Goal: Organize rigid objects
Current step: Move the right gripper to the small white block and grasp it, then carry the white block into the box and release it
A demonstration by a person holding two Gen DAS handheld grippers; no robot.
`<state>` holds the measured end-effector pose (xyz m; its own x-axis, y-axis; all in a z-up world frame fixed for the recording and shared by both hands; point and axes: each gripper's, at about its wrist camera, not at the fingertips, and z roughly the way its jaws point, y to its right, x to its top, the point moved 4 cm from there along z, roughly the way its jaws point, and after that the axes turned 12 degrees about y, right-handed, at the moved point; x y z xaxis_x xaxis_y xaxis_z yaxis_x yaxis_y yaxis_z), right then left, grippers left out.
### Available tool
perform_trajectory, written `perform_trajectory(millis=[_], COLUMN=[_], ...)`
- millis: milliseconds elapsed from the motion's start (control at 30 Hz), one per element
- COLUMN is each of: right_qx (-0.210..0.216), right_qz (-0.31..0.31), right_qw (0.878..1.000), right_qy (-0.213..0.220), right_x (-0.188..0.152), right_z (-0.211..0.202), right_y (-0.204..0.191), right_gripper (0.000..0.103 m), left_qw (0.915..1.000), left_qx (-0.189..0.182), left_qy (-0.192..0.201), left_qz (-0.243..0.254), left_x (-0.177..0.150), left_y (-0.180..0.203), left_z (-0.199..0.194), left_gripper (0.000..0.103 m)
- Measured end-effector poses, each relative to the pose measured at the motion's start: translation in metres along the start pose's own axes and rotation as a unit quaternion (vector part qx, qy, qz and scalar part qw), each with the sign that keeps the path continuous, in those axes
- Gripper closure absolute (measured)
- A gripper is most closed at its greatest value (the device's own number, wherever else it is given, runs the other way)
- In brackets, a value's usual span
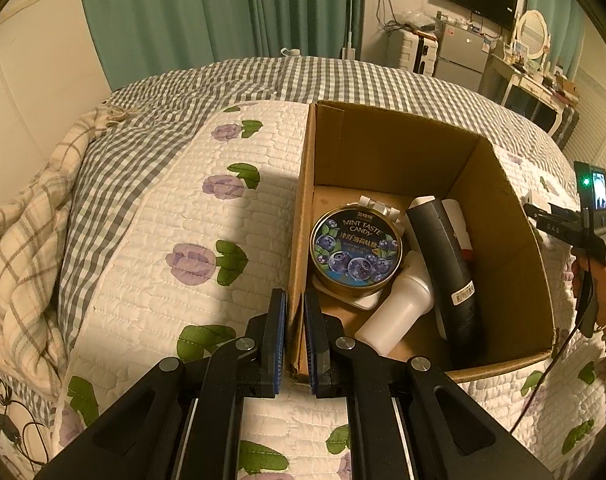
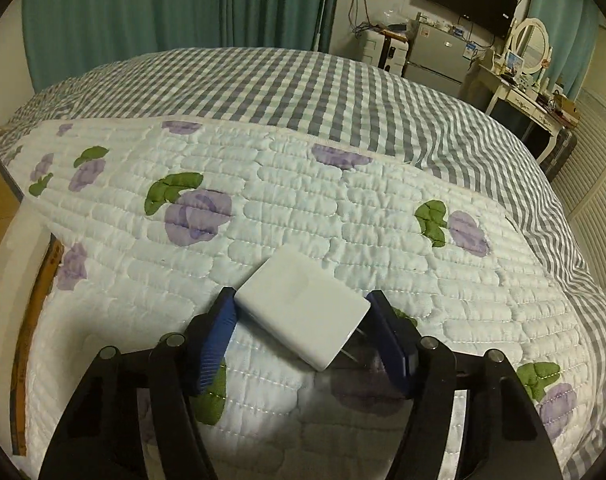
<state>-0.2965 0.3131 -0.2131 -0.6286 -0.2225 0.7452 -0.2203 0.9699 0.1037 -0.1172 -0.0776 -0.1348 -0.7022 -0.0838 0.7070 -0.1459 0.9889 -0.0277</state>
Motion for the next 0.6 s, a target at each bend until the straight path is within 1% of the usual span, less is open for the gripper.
perform_trajectory(millis=[100, 233, 333, 500, 600], right_qx=[-0.013, -0.016, -0.010, 0.001, 0.015], right_qz=[-0.010, -0.020, -0.016, -0.024, -0.028], right_qw=[1.000, 0.999, 0.999, 0.997, 0.996], right_qy=[0.011, 0.027, 0.042, 0.069, 0.088], right_x=[0.000, 0.000, 0.002, 0.006, 0.012], right_z=[-0.006, -0.023, -0.044, -0.091, -0.120], right_y=[-0.004, -0.012, -0.018, -0.036, -0.044], right_gripper=[0.038, 0.038, 0.038, 0.038, 0.038], left_qw=[1.0000, 1.0000, 1.0000, 0.9999, 0.9999], left_qx=[-0.001, -0.001, -0.005, -0.010, -0.012], left_qy=[0.000, 0.002, 0.002, 0.002, 0.002], left_qz=[-0.002, 0.001, -0.001, 0.000, 0.002], left_x=[0.000, 0.000, 0.000, 0.000, 0.001], left_y=[-0.001, 0.000, -0.001, -0.001, -0.001], left_z=[0.001, 0.000, 0.000, 0.001, 0.001], left_gripper=[0.095, 0.095, 0.095, 0.095, 0.095])
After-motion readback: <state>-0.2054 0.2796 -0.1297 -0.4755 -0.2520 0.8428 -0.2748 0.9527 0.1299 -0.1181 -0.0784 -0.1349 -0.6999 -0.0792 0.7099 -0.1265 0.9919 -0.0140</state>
